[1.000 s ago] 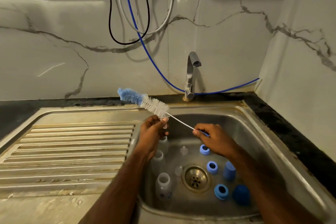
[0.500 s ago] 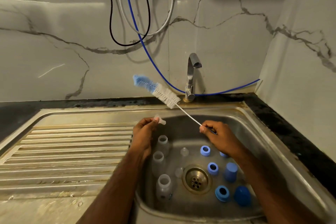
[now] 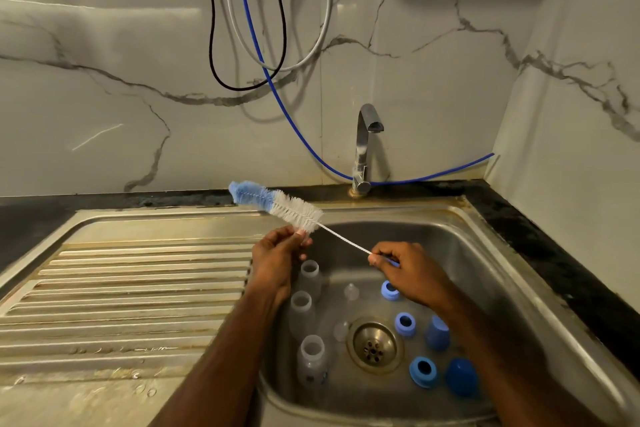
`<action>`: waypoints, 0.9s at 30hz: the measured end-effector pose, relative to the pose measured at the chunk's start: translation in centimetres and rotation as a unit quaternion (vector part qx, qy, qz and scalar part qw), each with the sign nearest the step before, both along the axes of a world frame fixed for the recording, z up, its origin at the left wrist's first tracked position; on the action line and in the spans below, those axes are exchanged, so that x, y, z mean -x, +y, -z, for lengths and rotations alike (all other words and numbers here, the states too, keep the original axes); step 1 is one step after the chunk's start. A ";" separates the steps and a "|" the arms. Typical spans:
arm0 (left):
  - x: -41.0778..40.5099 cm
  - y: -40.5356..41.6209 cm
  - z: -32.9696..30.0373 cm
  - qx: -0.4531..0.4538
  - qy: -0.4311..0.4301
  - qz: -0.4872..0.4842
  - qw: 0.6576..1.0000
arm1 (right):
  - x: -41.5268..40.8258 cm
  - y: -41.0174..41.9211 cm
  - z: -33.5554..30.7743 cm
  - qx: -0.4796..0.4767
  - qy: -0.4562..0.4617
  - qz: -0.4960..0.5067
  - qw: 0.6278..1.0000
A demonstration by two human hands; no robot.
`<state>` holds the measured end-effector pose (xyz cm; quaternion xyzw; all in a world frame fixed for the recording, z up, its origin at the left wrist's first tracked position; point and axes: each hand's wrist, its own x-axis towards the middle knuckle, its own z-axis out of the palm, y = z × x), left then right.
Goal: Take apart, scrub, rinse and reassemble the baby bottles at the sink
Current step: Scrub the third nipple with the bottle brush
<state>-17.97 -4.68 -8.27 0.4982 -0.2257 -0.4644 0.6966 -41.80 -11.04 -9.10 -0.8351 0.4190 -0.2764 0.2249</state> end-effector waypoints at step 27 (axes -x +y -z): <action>1.8 0.1 -1.5 0.028 0.182 0.037 0.982 | -0.6 0.3 -0.3 -0.063 -0.046 -0.022 0.997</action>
